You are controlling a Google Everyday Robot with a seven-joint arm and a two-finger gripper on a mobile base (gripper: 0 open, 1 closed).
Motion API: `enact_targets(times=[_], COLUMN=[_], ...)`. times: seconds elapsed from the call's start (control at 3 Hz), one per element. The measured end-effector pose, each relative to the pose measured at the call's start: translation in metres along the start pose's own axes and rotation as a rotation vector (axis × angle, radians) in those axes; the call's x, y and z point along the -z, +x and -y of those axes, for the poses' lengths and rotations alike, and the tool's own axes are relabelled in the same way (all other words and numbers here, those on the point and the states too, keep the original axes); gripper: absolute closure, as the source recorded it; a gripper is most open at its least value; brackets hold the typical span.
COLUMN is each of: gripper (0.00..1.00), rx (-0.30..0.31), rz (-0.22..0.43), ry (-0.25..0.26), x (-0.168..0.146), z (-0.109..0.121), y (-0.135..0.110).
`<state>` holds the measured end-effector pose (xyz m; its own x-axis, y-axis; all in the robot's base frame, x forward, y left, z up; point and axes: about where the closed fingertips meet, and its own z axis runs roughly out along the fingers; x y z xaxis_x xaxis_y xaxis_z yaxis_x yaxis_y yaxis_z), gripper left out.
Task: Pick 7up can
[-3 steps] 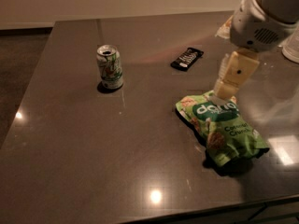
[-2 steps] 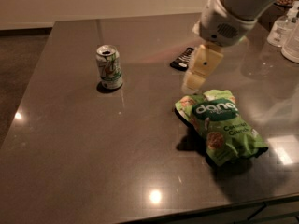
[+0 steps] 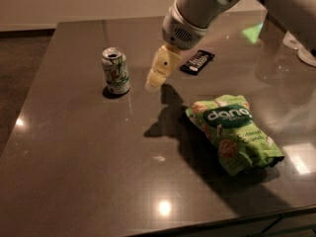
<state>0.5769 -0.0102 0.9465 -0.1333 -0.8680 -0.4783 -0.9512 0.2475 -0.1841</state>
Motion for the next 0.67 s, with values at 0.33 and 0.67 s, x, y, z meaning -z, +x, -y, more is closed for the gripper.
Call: enact_targets(times=[0.33, 0.67], gripper=[0.00, 0.00], rx=[-0.052, -0.068], rz=[0.074, 0.119], ry=[-0.008, -0.034], x=[-0.032, -0.056], z=[0.012, 0.014], y=[-0.038, -0.064])
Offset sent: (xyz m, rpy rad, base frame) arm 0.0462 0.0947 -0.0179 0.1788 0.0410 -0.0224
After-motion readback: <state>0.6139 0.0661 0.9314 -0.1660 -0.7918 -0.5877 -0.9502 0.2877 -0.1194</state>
